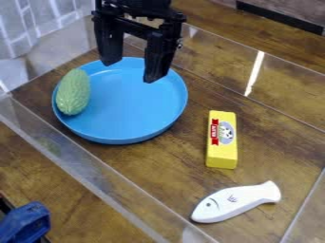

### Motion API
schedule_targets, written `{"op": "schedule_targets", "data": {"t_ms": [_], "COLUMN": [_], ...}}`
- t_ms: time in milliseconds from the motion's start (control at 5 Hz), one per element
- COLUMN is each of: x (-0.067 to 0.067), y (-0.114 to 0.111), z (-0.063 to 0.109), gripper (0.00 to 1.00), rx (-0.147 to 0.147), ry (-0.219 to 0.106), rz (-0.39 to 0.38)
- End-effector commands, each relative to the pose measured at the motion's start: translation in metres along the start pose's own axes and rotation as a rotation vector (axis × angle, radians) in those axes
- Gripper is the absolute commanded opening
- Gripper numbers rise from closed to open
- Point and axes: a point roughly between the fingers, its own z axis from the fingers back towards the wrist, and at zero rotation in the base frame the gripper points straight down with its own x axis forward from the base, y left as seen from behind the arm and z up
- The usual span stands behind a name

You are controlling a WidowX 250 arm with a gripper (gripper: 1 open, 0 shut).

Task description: Put the white object in the blue tray

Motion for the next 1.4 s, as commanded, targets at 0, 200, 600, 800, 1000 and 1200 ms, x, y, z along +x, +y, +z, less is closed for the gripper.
{"op": "schedule_targets", "data": {"t_ms": [0,200,600,800,1000,1200], "x": [-0.001,-0.001,-0.008,-0.017,-0.023,-0.024], "y": [-0.004,-0.008,-0.033,-0.060,-0.083,-0.100], "z": [-0.005,-0.011,-0.022,-0.035,-0.057,-0.083], "gripper": [1.00,1.00,1.00,1.00,1.00,1.00], "rx": [-0.002,-0.003,-0.005,0.004,0.028,0.060], "ry": [0.011,0.021,0.018,0.002,-0.012,-0.003], "rz": [-0.012,-0.025,-0.112,-0.210,-0.287,-0.356]}}
